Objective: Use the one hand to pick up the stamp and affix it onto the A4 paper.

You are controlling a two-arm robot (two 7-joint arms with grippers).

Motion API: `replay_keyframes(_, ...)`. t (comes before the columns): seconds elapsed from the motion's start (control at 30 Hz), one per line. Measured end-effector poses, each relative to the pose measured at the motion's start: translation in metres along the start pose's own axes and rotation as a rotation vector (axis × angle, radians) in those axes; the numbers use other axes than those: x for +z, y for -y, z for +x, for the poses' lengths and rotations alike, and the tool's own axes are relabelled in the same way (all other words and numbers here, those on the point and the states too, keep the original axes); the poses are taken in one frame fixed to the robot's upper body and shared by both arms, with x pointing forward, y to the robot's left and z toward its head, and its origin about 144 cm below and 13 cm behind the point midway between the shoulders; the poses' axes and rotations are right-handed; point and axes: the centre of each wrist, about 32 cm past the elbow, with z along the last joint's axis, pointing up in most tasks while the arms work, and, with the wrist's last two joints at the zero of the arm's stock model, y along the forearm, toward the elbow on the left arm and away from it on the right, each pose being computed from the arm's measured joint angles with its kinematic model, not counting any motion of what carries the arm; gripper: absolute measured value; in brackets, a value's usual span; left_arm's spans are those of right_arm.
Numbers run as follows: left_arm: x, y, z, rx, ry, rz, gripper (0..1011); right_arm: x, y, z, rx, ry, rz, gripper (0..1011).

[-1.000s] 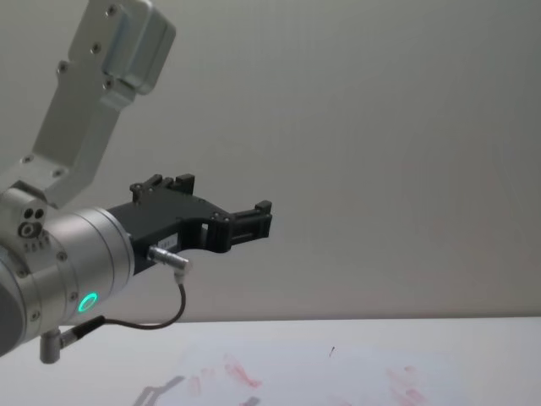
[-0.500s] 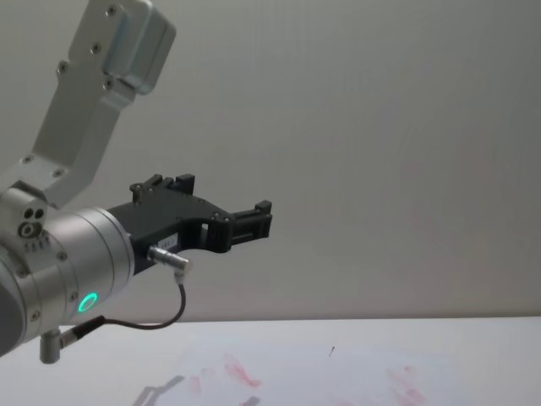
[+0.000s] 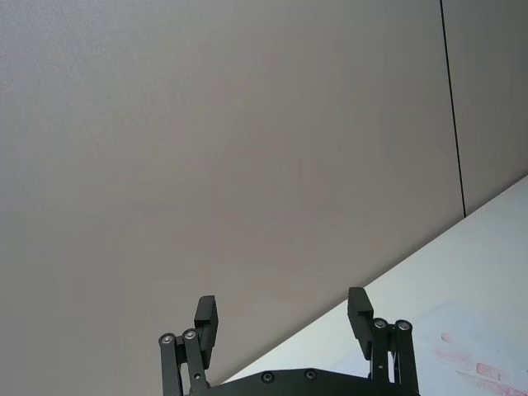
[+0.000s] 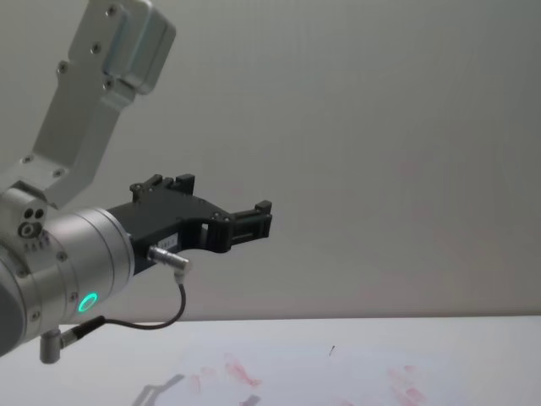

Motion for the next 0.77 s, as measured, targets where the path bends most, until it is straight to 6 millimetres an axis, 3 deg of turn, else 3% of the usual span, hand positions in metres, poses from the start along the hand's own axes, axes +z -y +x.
replay_keyframes(0.23, 0.0, 0.0, 0.0, 0.0, 0.0, 0.0, 1001, 0.0003, -0.0021, -0.001, 0.006, 0.002, -0.003, 505)
replay_keyframes(0.77, 0.0, 0.0, 0.0, 0.0, 0.0, 0.0, 1001, 0.0006, -0.004, -0.0018, 0.009, 0.004, -0.005, 967)
